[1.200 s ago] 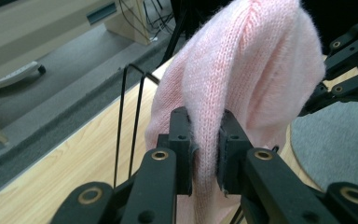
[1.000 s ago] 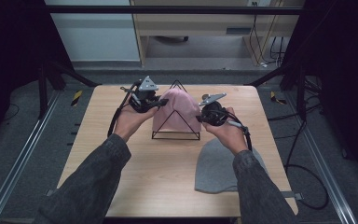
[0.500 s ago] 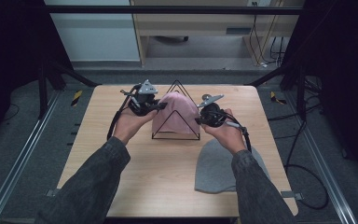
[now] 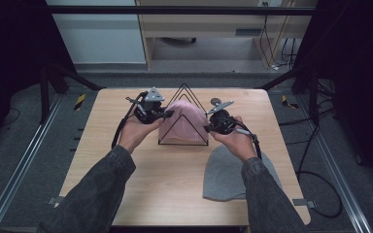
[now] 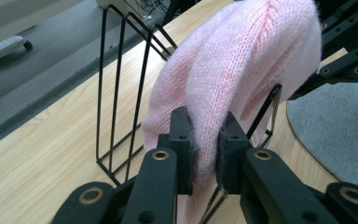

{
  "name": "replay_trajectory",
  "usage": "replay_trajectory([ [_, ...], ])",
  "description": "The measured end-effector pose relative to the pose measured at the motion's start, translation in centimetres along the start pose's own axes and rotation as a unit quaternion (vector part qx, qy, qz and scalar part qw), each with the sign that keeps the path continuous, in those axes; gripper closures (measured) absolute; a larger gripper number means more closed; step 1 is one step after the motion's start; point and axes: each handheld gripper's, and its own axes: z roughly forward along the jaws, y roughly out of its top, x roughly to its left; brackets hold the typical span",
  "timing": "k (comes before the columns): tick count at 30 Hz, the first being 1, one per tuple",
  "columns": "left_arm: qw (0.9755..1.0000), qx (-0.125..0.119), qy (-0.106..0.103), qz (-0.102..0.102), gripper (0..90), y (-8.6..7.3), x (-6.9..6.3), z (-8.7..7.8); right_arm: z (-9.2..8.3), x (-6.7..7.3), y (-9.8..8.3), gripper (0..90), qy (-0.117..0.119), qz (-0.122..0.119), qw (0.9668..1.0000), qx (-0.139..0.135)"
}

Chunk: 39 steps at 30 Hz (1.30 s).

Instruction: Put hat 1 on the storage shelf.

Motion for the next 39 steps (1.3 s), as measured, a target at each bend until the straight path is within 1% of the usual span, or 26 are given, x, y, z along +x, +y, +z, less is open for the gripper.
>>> replay_trajectory([
  [3,1.0,0.003,-0.002,0.001,79.2,-0.2,0.0,0.1,0.0,-0.1,-0.2,76.0,0.001,0.007,1.0,0.0],
  [6,1.0,0.005,-0.003,-0.001,79.1,-0.4,-0.2,0.3,-0.1,-0.1,-0.2,74.9,-0.001,0.008,1.0,0.002],
  [10,1.0,0.006,-0.005,-0.003,78.6,-0.6,-0.3,0.3,-0.6,-0.1,-0.4,69.4,-0.004,0.005,1.0,0.004],
  [12,1.0,0.007,-0.005,-0.004,78.5,-0.7,-0.2,0.3,-0.8,0.0,-0.4,68.7,-0.006,0.005,1.0,0.006],
  [14,0.9999,0.009,-0.007,-0.004,78.0,-0.8,-0.2,0.3,-1.2,-0.2,-0.7,66.7,-0.008,-0.001,1.0,0.005],
  [15,0.9999,0.009,-0.007,-0.005,77.6,-0.9,-0.2,0.3,-1.4,-0.2,-0.8,65.8,-0.009,0.003,0.9999,0.004],
  [17,0.9999,0.007,-0.008,-0.009,75.7,-0.9,-0.1,0.2,-1.9,-0.4,-1.2,62.6,-0.014,0.004,0.9999,0.0],
  [18,0.9999,0.007,-0.008,-0.009,75.7,-1.0,-0.1,0.2,-1.9,-0.4,-1.2,62.6,-0.014,0.004,0.9999,0.0],
  [20,0.9999,0.004,-0.008,-0.01,72.0,-1.1,-0.2,0.1,-2.2,-0.4,-1.5,59.5,-0.018,0.008,0.9998,-0.001],
  [23,0.9999,-0.001,-0.001,-0.011,66.6,-1.4,-0.4,-0.5,-2.8,-0.5,-2.0,54.8,-0.025,0.009,0.9996,-0.004],
  [25,0.9999,-0.004,0.005,-0.012,64.8,-1.6,-0.5,-1.1,-3.1,-0.6,-2.4,53.6,-0.032,0.008,0.9995,-0.002],
  [27,0.9999,-0.004,0.009,-0.011,63.6,-1.8,-0.7,-1.5,-3.3,-0.8,-2.8,52.8,-0.032,0.012,0.9994,-0.005],
  [28,0.9998,-0.007,0.016,-0.011,63.0,-1.8,-0.8,-1.8,-3.4,-0.9,-3.0,51.9,-0.034,0.014,0.9993,-0.003],
  [29,0.9995,-0.014,0.023,-0.014,62.5,-1.9,-1.0,-2.3,-3.5,-0.9,-3.2,51.0,-0.036,0.016,0.9992,-0.003],
  [30,0.9994,-0.015,0.024,-0.017,61.5,-2.0,-1.1,-2.5,-3.6,-1.0,-3.4,50.3,-0.035,0.02,0.9992,-0.003],
  [31,0.9994,-0.015,0.027,-0.016,60.1,-2.1,-1.3,-2.8,-3.7,-1.0,-3.5,49.8,-0.036,0.018,0.9992,-0.004],
  [32,0.9994,-0.012,0.031,-0.011,58.6,-2.2,-1.4,-3.0,-3.8,-1.1,-3.6,49.1,-0.038,0.021,0.999,-0.006],
  [33,0.9994,-0.01,0.032,-0.008,57.3,-2.2,-1.6,-3.2,-4.0,-1.2,-3.8,48.2,-0.039,0.024,0.9989,-0.008],
  [35,0.9993,-0.009,0.037,-0.008,55.2,-2.2,-1.9,-3.6,-4.4,-1.4,-4.0,47.0,-0.039,0.033,0.9986,-0.012],
  [37,0.9992,-0.007,0.038,-0.005,52.1,-2.2,-2.1,-3.9,-4.8,-1.6,-4.2,44.8,-0.042,0.036,0.9984,-0.012],
  [38,0.9993,-0.006,0.038,-0.005,48.2,-2.3,-2.3,-4.0,-5.0,-1.7,-4.4,43.1,-0.043,0.037,0.9983,-0.014],
  [39,0.9993,-0.003,0.037,-0.002,48.2,-2.3,-2.4,-4.0,-5.0,-1.7,-4.4,43.1,-0.043,0.037,0.9983,-0.014],
])
